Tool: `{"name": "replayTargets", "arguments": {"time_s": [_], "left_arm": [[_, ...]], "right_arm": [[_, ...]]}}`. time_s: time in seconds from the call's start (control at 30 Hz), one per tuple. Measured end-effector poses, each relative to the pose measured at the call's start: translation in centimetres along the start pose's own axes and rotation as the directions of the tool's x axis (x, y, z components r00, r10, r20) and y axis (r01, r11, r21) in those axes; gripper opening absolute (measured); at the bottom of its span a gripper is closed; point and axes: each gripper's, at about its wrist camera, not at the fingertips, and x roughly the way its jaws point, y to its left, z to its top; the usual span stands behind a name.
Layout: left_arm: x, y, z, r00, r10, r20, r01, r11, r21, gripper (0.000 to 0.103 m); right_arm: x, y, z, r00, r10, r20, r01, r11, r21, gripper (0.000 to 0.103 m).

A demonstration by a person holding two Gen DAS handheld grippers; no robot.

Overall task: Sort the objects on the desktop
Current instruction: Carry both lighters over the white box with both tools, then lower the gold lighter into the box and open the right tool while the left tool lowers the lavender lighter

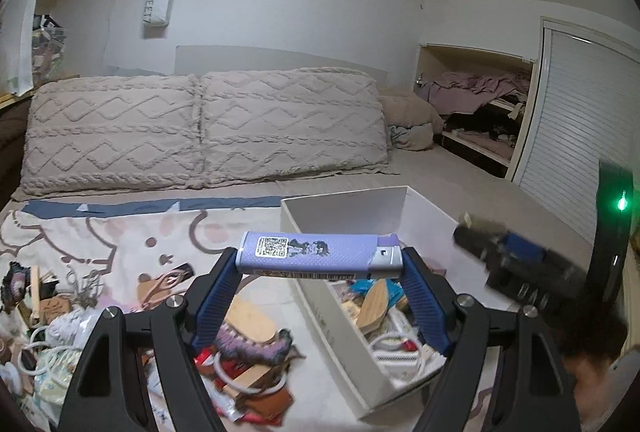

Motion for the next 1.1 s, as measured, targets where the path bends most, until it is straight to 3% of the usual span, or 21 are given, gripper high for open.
{"name": "replayTargets", "arguments": {"time_s": [0.2, 0.47, 0.87, 1.1], "left_arm": [[2.7, -1.3, 2.1, 0.999, -0.016, -0.028, 0.016, 1.0, 0.013, 0.079], [6.8, -2.9, 2.9, 0.987, -0.033, -0.155, 0.037, 0.999, 0.021, 0.079], [11.1, -4.4, 3.0, 0.967, -0.003, -0.256, 0.022, 0.997, 0.069, 0.079], [14.0, -5.2, 2.8, 0.942, 0.008, -0.336, 0.021, 0.996, 0.082, 0.079]], "right_arm": [[1.9, -0.2, -0.8, 0.997, 0.006, -0.08, -0.013, 0.996, -0.085, 0.083], [3.7, -1.0, -2.4, 0.973, 0.021, -0.229, -0.051, 0.991, -0.125, 0.083], [3.9, -1.1, -3.4, 0.955, 0.011, -0.295, -0.061, 0.985, -0.16, 0.083], [3.8, -0.9, -3.5, 0.952, 0.021, -0.304, -0.076, 0.983, -0.17, 0.083]]}}
